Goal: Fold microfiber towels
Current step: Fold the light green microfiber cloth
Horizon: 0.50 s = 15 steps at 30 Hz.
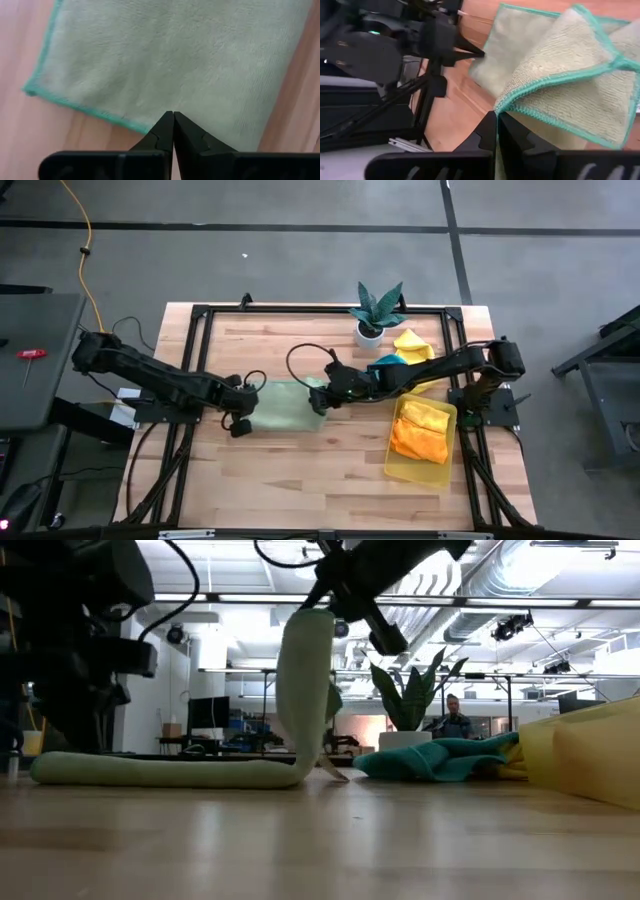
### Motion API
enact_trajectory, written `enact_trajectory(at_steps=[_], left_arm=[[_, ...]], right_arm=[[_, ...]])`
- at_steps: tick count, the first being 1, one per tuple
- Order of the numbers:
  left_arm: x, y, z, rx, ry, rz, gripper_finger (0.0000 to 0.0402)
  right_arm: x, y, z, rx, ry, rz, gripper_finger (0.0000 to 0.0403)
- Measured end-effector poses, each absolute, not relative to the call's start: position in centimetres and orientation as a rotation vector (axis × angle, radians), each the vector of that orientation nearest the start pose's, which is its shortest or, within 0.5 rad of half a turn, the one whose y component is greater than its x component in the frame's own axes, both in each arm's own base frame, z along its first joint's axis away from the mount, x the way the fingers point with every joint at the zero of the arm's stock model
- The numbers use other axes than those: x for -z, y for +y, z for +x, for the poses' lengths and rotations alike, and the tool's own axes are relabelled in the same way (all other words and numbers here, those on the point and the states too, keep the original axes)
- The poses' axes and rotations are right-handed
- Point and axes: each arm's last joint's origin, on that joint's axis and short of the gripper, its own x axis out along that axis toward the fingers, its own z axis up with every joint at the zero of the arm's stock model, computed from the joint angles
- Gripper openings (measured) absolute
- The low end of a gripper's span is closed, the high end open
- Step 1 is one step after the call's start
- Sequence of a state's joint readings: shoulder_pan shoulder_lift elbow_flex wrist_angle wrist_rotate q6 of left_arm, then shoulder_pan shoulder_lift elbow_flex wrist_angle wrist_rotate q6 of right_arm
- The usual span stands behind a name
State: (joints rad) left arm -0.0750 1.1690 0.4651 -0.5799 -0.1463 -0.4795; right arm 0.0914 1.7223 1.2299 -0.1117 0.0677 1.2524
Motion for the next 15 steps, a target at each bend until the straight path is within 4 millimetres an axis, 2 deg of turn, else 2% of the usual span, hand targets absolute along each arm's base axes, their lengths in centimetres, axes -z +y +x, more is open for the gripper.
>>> enact_trajectory(at_steps=[9, 15], left_arm=[[-13.4, -1.2, 17.8, -0.317, 1.19, -0.26, 0.0], [-13.0, -2.0, 19.4, -0.266, 1.092, -0.269, 0.0]], right_arm=[[-26.4, 2.9, 41.7, 0.329, 0.527, 1.087, 0.0], [-26.7, 2.2, 42.7, 0.341, 0.512, 1.074, 0.0]])
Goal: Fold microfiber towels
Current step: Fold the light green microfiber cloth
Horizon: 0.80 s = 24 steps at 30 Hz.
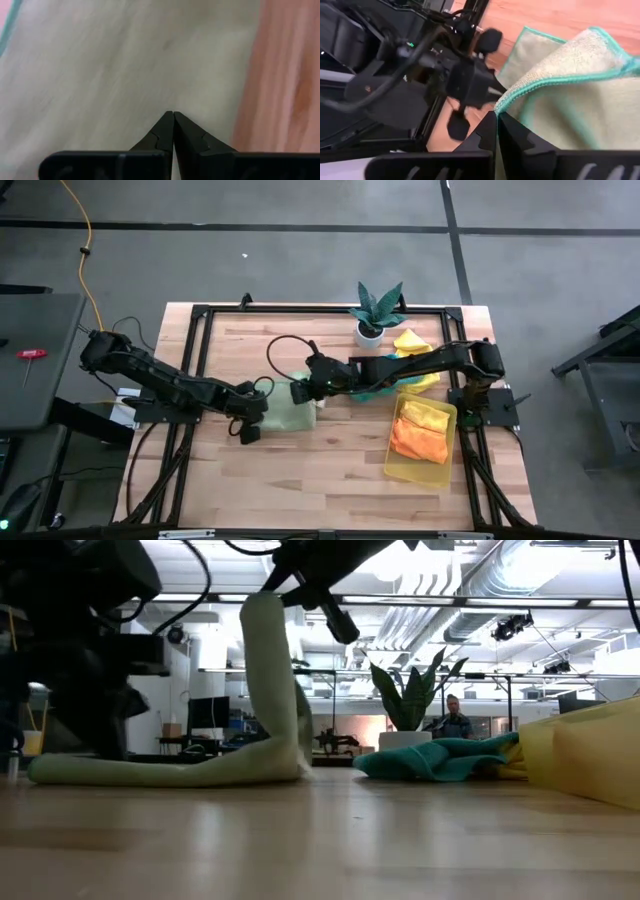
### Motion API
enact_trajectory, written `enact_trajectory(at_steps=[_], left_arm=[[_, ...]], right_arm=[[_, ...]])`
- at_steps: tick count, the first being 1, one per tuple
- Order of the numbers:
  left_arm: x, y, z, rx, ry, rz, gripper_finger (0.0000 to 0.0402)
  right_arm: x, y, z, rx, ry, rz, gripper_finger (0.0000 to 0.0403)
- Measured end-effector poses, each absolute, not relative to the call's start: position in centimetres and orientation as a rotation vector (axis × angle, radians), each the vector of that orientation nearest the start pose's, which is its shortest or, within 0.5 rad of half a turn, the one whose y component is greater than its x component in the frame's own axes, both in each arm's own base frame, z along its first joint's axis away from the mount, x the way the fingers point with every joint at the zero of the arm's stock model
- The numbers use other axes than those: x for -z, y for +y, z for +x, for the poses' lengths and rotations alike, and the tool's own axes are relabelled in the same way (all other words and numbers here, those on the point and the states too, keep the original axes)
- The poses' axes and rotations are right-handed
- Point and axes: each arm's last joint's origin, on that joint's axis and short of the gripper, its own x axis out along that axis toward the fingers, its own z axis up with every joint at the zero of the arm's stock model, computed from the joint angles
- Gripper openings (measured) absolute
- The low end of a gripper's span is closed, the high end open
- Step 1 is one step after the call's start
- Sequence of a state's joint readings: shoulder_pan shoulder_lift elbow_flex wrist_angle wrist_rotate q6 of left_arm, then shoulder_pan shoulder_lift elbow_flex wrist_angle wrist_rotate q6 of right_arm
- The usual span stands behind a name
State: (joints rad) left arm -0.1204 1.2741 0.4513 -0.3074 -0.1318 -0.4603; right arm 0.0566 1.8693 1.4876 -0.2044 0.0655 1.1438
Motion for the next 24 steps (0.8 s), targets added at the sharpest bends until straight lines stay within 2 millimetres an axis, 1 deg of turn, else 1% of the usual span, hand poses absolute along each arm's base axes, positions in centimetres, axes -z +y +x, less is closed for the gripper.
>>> enact_trajectory(at_steps=[5, 8, 9, 12, 14, 17, 19, 21, 24], left_arm=[[-12.2, -2.2, 20.5, -0.262, 1.058, -0.264, 0.0], [-13.0, -2.2, 20.8, -0.258, 1.052, -0.263, 0.0], [-13.6, -2.2, 20.8, -0.252, 1.046, -0.256, 0.0], [-15.7, -2.4, 20.5, -0.231, 1.036, -0.25, 0.0], [-17.2, -2.4, 19.9, -0.215, 1.037, -0.261, 0.0], [-19.6, -2.7, 19.0, -0.179, 1.005, -0.307, 0.0], [-21.1, -3.0, 18.0, -0.164, 0.985, -0.332, 0.0], [-22.8, -3.3, 17.4, -0.134, 0.921, -0.357, 0.0], [-24.5, -3.6, 16.3, -0.097, 0.856, -0.391, 0.0]], right_arm=[[-26.4, 2.2, 42.6, 0.353, 0.52, 1.081, 0.0], [-25.8, 2.3, 43.0, 0.359, 0.517, 1.095, 0.0], [-25.3, 2.3, 43.2, 0.37, 0.527, 1.092, 0.0], [-24.6, 2.3, 43.7, 0.372, 0.513, 1.098, 0.0], [-24.5, 2.1, 44.3, 0.354, 0.461, 1.111, 0.0], [-24.2, 2.0, 44.5, 0.364, 0.442, 1.104, 0.0], [-23.9, 1.7, 44.5, 0.382, 0.451, 1.096, 0.0], [-23.7, 1.6, 44.8, 0.379, 0.435, 1.097, 0.0], [-23.2, 1.4, 45.1, 0.379, 0.43, 1.097, 0.0]])
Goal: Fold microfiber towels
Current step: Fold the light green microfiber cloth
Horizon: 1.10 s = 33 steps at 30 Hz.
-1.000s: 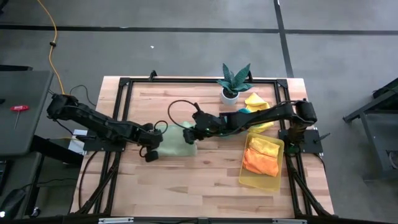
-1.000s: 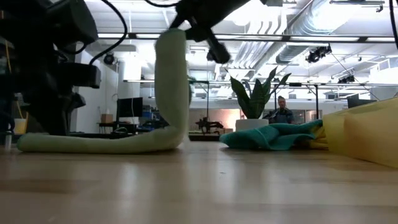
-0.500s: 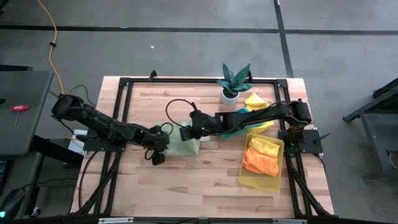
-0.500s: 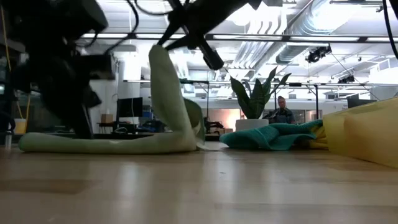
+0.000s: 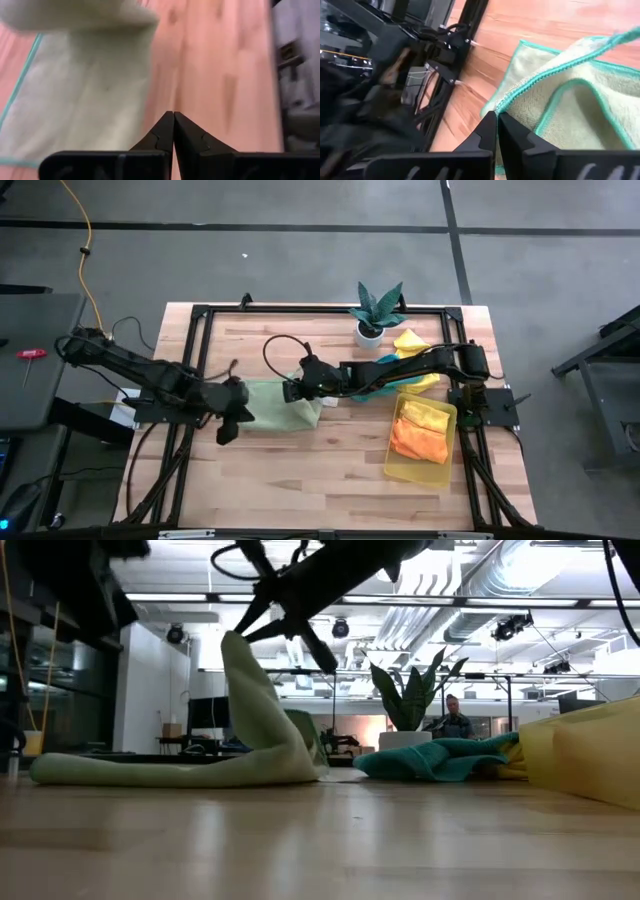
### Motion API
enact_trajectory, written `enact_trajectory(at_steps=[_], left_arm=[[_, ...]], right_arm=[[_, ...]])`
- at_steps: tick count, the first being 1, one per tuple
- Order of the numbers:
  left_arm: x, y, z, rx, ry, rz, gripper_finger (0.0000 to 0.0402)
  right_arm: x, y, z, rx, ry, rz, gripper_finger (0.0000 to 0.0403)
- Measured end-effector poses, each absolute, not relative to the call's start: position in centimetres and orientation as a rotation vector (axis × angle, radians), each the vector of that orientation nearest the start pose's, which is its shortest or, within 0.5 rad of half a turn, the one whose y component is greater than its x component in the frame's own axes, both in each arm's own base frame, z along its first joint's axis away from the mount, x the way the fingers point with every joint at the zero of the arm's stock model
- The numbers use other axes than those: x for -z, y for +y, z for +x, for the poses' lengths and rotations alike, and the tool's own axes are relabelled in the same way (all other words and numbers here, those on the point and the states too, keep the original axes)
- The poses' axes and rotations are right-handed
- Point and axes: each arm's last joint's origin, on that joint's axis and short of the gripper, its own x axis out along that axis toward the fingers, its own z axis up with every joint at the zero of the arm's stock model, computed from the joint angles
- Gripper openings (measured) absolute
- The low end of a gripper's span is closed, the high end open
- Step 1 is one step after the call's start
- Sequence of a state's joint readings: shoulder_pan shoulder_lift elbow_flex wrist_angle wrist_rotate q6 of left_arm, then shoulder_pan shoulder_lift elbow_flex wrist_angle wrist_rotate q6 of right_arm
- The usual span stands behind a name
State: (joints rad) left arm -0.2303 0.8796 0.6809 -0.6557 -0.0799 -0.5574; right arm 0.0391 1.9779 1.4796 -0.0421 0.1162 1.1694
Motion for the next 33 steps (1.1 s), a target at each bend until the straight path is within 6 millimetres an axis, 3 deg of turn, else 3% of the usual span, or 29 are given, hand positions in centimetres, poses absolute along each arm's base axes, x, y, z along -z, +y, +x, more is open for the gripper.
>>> enact_trajectory(at_steps=[5, 14, 19, 25, 29, 33], left_arm=[[-26.2, -3.9, 15.5, -0.052, 0.759, -0.415, 0.0], [-26.5, -4.3, 15.4, -0.054, 0.728, -0.425, 0.0], [-27.0, -5.0, 15.4, 0.086, 0.708, -0.454, 0.0], [-29.5, -5.8, 15.0, 0.211, 0.651, -0.448, 0.0], [-31.1, -5.9, 14.8, 0.229, 0.595, -0.427, 0.0], [-31.4, -5.8, 14.7, 0.213, 0.581, -0.422, 0.0]], right_arm=[[-21.7, 1.5, 46.4, 0.374, 0.444, 1.1, 0.0], [-19.9, 1.7, 50.2, 0.335, 0.455, 1.063, 0.0], [-18.5, 1.8, 52.5, 0.307, 0.457, 1.054, 0.0], [-17.1, 1.9, 54.8, 0.254, 0.469, 1.055, 0.0], [-16.7, 2.1, 55.5, 0.222, 0.473, 1.054, 0.0], [-16.5, 2.5, 55.5, 0.206, 0.508, 1.074, 0.0]])
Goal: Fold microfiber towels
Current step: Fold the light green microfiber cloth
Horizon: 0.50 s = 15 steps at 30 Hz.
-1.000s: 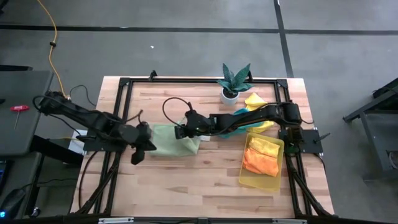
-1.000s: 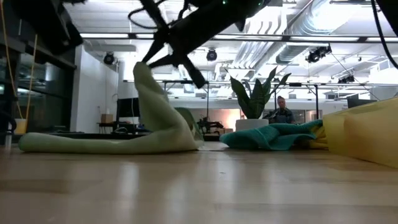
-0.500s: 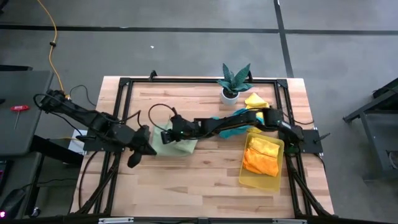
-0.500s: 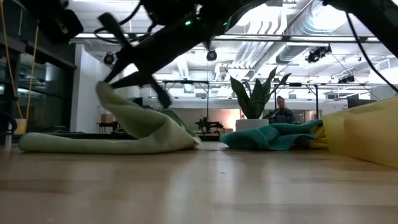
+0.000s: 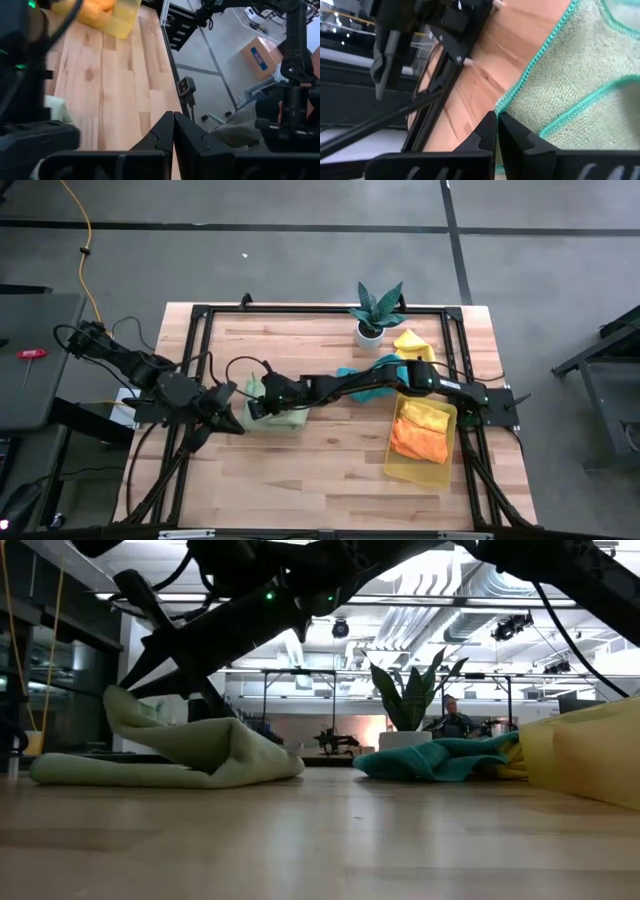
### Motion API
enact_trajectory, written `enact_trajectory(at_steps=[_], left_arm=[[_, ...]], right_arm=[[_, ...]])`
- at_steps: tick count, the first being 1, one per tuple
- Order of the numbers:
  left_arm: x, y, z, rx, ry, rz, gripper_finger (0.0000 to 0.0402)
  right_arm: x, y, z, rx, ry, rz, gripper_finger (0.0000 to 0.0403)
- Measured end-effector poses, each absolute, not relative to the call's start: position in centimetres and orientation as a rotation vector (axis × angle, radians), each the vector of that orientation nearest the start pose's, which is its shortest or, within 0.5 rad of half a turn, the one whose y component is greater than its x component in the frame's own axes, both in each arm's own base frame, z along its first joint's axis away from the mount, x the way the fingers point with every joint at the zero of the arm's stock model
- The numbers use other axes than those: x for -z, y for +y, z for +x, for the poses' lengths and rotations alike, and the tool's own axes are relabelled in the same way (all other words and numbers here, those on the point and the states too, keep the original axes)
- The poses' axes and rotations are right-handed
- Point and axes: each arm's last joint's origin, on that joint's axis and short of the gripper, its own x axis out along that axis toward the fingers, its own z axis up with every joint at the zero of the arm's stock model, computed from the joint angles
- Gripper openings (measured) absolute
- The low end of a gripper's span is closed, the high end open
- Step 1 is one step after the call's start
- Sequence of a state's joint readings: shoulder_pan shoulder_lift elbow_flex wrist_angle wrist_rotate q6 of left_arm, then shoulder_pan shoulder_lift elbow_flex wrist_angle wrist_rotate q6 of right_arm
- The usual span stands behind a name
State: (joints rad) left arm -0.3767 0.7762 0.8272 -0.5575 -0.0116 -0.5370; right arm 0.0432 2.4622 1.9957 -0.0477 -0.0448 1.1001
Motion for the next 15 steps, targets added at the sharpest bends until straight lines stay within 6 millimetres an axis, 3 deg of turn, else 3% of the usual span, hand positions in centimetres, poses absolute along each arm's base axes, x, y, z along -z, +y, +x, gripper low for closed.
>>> enact_trajectory(at_steps=[15], left_arm=[[-31.41, -5.68, 14.67, 0.191, 0.572, -0.407, 0.0]], right_arm=[[-16.17, 3.4, 55.25, 0.246, 0.552, 1.223, 0.0]])
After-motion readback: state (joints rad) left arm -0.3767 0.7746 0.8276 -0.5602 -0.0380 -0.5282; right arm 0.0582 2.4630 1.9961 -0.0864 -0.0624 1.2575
